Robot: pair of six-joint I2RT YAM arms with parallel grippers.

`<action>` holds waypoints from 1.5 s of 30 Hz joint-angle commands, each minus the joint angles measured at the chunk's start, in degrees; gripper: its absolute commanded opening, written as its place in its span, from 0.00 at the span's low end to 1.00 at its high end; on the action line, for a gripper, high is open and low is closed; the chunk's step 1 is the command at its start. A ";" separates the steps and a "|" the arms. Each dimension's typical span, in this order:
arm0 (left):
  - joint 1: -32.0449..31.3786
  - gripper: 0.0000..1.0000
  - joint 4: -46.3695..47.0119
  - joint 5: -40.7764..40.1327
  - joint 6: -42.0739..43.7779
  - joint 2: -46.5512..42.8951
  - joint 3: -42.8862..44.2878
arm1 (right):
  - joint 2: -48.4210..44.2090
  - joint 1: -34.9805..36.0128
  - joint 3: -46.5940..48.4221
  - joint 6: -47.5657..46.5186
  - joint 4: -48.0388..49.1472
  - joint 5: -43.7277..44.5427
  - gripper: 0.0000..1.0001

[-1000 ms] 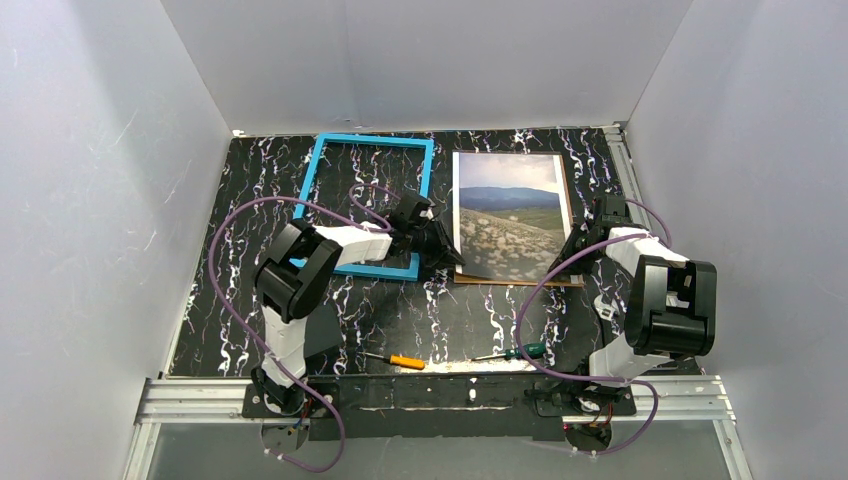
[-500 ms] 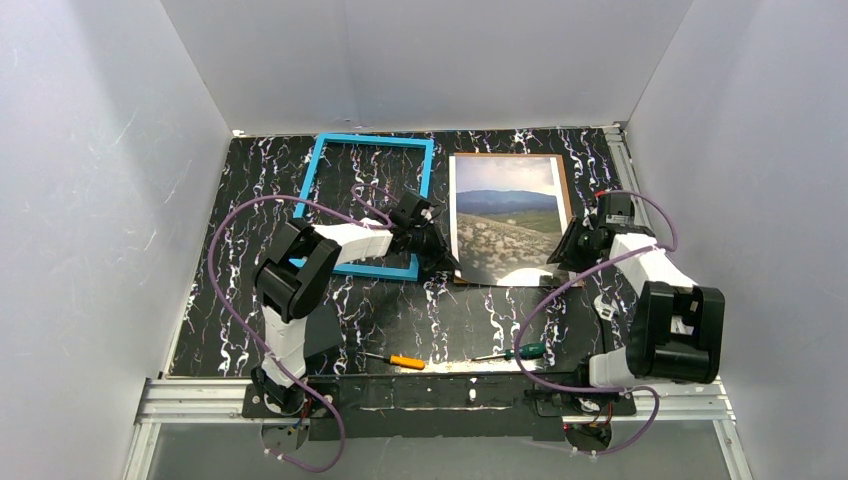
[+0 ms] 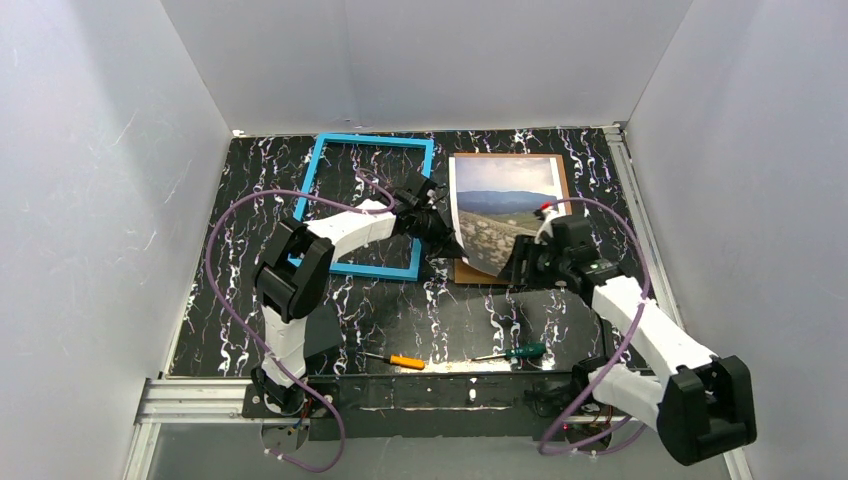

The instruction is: Take the photo out of the frame

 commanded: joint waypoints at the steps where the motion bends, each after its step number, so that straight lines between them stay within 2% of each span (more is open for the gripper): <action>1: 0.34 0.00 -14.28 2.54 -1.79 -1.54 4.00 | -1.43 13.69 3.01 -5.43 2.62 11.98 0.66; 5: 0.88 0.00 -18.21 3.34 -2.44 -1.70 4.21 | -0.77 24.91 5.83 -13.75 2.45 27.44 0.67; 8: 1.17 0.00 -19.67 3.90 -2.61 -1.92 4.31 | 1.37 28.75 8.06 -19.33 2.34 36.74 0.67; 15: 1.44 0.00 -23.67 4.97 -2.21 -1.10 7.32 | 8.27 35.04 7.86 -28.93 6.60 35.28 0.66; 22: 1.72 0.00 -24.28 5.55 -1.80 -0.83 8.10 | 8.24 36.10 5.68 -27.94 11.89 34.23 0.63; 28: 1.81 0.00 -25.44 6.05 -0.11 -0.32 8.97 | 9.19 36.10 6.96 -29.63 8.77 42.41 0.56; 32: 1.93 0.00 -26.14 6.39 0.97 0.09 9.17 | 8.49 36.10 7.46 -28.52 6.25 49.55 0.55; 36: 2.05 0.00 -25.87 6.80 1.77 0.41 9.01 | 6.39 36.10 6.79 -26.02 5.55 50.84 0.57; 45: 2.15 0.00 -26.67 6.46 3.29 0.69 10.21 | 5.49 35.40 7.36 -11.59 -2.13 53.88 0.67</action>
